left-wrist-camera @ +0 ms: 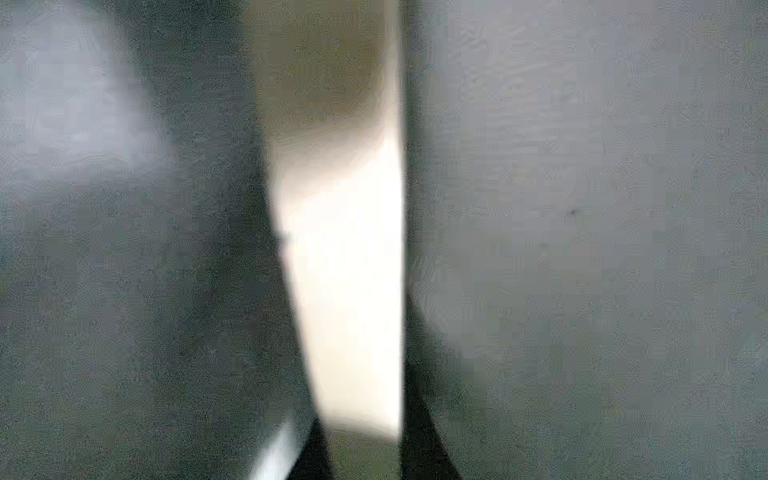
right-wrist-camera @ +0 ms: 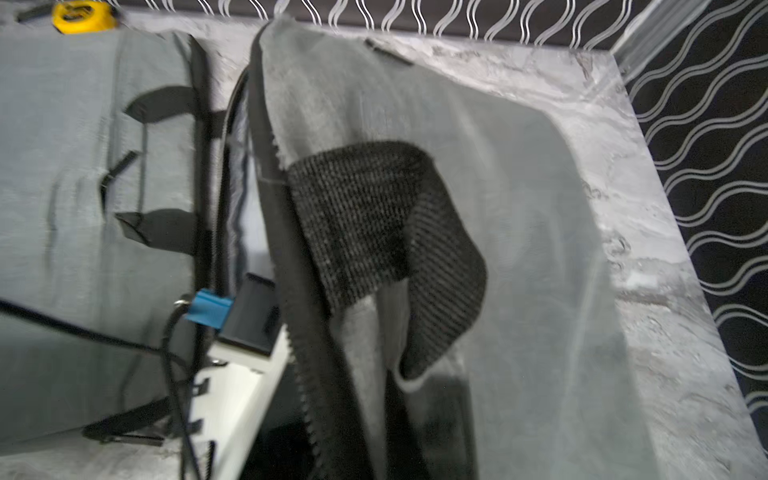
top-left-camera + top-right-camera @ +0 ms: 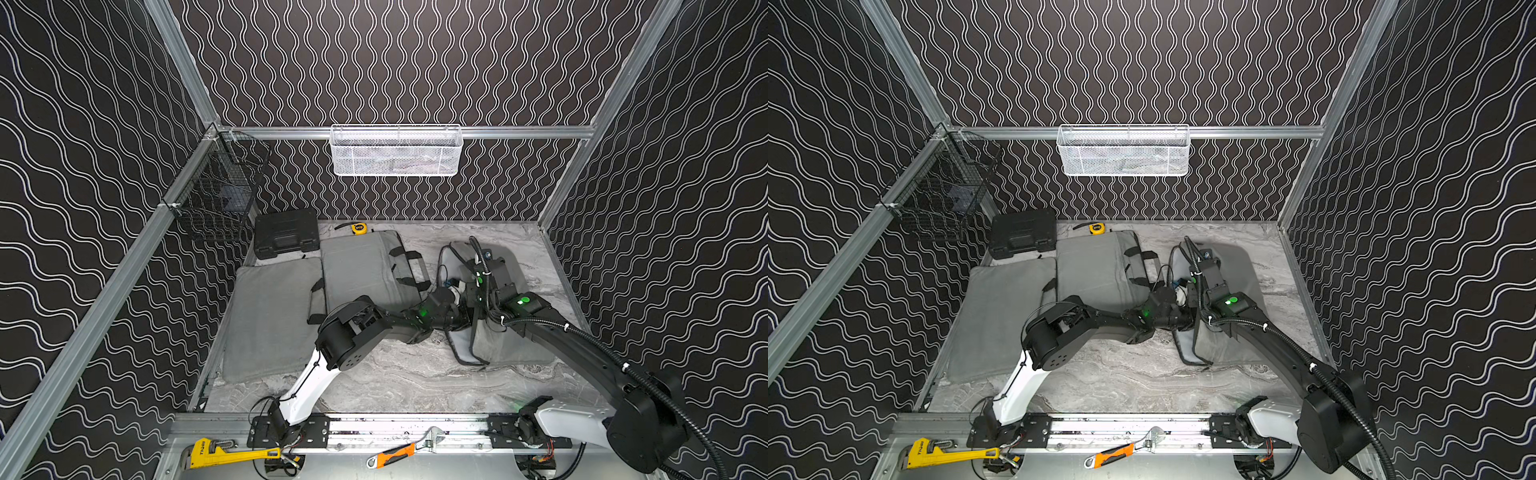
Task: Open the zippered laptop bag and take out the laptop
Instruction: Take out the laptop from the zippered laptop bag.
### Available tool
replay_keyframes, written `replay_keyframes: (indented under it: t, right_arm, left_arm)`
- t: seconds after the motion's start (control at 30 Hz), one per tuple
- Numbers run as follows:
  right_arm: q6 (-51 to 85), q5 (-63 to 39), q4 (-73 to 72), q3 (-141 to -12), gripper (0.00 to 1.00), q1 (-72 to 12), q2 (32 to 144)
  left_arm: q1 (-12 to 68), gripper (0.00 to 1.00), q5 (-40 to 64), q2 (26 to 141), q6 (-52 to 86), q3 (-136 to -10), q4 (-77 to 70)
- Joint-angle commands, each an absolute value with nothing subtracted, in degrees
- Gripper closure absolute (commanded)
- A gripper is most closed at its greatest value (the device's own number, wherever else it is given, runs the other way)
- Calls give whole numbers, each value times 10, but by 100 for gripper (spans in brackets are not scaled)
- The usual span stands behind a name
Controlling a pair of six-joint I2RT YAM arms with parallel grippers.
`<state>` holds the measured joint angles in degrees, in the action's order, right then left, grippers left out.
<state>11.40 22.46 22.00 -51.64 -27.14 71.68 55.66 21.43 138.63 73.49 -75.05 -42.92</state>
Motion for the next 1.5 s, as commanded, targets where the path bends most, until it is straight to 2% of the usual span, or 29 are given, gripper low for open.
replay_keyframes:
  t: [0.0,0.37,0.6,0.93,1.17,1.47]
  right_arm:
    - [116,255,279,-513,100,-255,716]
    - [37,267,358,-517,100,-219,744]
    - [-18,262,394,-540,100,-219,797]
    - [-109,273,459,-533,100,-214,799]
    - [-131,275,461,-497,100,-209,772]
    - [-146,277,450,-458,100,-208,732]
  left_arm:
    - [550,100,215,1366,700,-731,-502]
    - [513,100,256,1274,683,-606,-577]
    - [474,100,281,1269,751,-514,-719]
    - [422,100,351,1223,776,-432,-779]
    - [372,100,409,1130,739,-356,-725]
    - [322,100,430,1114,746,-338,-738]
